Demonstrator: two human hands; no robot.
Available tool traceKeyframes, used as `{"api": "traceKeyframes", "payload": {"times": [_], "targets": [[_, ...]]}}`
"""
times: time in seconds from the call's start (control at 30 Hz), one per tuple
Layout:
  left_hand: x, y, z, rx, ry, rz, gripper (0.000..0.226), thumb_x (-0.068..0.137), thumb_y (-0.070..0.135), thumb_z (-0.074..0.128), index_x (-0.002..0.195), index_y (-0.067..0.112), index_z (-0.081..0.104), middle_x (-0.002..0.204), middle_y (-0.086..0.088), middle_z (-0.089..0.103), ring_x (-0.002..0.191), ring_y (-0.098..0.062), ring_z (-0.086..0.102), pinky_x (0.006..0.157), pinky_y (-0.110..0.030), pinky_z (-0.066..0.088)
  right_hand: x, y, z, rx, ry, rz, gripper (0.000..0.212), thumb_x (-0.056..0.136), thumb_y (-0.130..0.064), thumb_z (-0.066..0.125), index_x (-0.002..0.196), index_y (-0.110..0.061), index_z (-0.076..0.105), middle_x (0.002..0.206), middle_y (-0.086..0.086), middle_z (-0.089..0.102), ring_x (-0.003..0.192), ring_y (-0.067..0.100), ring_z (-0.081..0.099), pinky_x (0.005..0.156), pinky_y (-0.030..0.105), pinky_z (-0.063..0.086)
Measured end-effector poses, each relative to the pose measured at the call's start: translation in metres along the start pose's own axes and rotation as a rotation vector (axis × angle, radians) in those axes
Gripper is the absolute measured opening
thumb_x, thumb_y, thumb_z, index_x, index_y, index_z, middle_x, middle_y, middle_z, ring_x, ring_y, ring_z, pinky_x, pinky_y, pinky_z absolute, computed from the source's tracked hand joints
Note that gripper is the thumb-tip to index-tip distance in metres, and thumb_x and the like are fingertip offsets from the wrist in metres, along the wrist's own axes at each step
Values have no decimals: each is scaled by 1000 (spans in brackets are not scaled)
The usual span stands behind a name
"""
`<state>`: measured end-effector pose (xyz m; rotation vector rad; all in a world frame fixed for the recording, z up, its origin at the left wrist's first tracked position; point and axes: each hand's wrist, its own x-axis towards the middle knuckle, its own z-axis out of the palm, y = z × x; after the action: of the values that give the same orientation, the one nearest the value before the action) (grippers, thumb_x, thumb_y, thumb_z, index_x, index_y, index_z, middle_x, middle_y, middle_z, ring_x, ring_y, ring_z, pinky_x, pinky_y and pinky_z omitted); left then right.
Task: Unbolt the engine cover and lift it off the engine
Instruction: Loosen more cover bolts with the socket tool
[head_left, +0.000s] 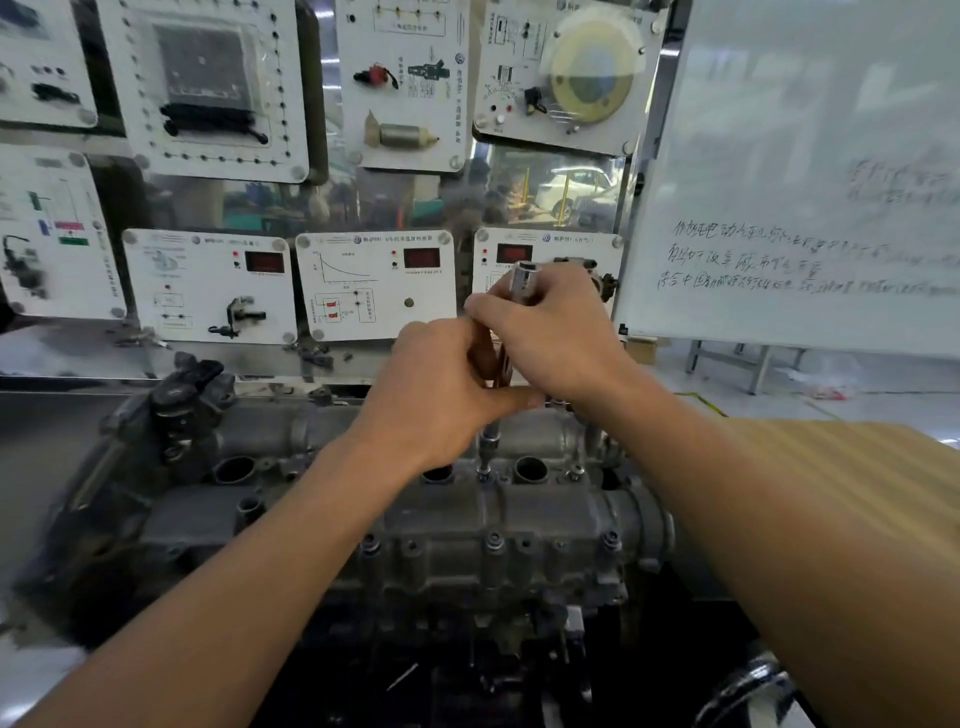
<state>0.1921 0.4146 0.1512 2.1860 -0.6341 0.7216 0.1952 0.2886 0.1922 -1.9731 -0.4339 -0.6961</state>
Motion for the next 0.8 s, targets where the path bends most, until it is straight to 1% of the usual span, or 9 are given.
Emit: {"api": "traceKeyframes", "payload": {"times": [0.1, 0.17, 0.23, 0.33, 0.43, 0.53, 0.6, 0.7, 0.8], "targets": [[-2, 0, 1, -119, -50, -27, 43, 71, 48, 82, 102, 26, 61, 86, 11, 67, 74, -6, 65, 65, -27, 53, 2, -3, 0, 25, 26, -12, 28, 84, -14, 70, 64, 5, 63, 50, 8, 55, 48, 10, 50, 50, 28, 45], [-4, -4, -2, -309, -285, -38, 34, 86, 28, 74, 115, 34, 56, 106, 17, 68, 94, 1, 67, 81, -21, 53, 3, -3, -2, 24, 33, -6, 25, 84, -17, 71, 69, 3, 67, 56, 14, 60, 51, 10, 52, 50, 27, 46], [-5, -9, -3, -302, -310, -1, 26, 91, 12, 68, 109, 31, 61, 106, 14, 71, 97, 0, 69, 91, -25, 55, 4, -3, -2, 20, 24, 3, 24, 84, -17, 71, 69, 2, 68, 52, 7, 54, 47, 8, 46, 46, 22, 41], [-6, -3, 1, -6, -14, 19, 34, 75, 39, 82, 95, 21, 62, 79, 8, 67, 72, -10, 65, 69, -37, 57, 4, -1, 3, 47, 2, -1, 33, 85, -15, 68, 59, 2, 59, 51, 3, 51, 48, 10, 47, 50, 27, 42], [-8, -1, 1, -88, -57, -32, 64, 65, 61, 75, 114, 25, 56, 84, 8, 66, 74, -9, 63, 66, -34, 56, 5, 0, 8, 101, -25, 16, 38, 94, -23, 61, 68, 5, 62, 54, 6, 61, 51, 12, 57, 54, 29, 51], [-2, -8, -3, -178, -258, -52, 41, 87, 33, 72, 122, 24, 54, 97, 11, 67, 83, -1, 64, 76, -26, 53, 6, 7, 5, 175, 4, 81, 46, 100, -32, 53, 60, -13, 62, 53, -6, 62, 52, 3, 57, 50, 15, 45], [5, -6, -3, -160, -337, 3, 24, 93, 18, 67, 116, 22, 60, 105, 12, 69, 95, 1, 66, 88, -23, 52, 7, 11, 0, 354, 38, 139, 47, 101, -32, 51, 56, -20, 57, 54, -5, 58, 53, 7, 53, 53, 19, 45], [14, 9, 10, -175, -396, 87, 13, 95, 13, 63, 105, 21, 66, 96, 10, 72, 92, 1, 67, 88, -27, 54, 5, 11, -13, 619, 101, 166, 45, 101, -28, 52, 57, -22, 54, 50, -10, 50, 45, 6, 46, 45, 19, 40], [19, 21, 31, -204, -377, 135, 13, 96, 15, 63, 107, 16, 68, 99, 3, 75, 91, -6, 69, 88, -35, 56, 3, 16, -27, 546, 180, 128, 39, 100, -28, 54, 62, -20, 47, 50, -9, 40, 46, 9, 34, 41, 19, 31]]}}
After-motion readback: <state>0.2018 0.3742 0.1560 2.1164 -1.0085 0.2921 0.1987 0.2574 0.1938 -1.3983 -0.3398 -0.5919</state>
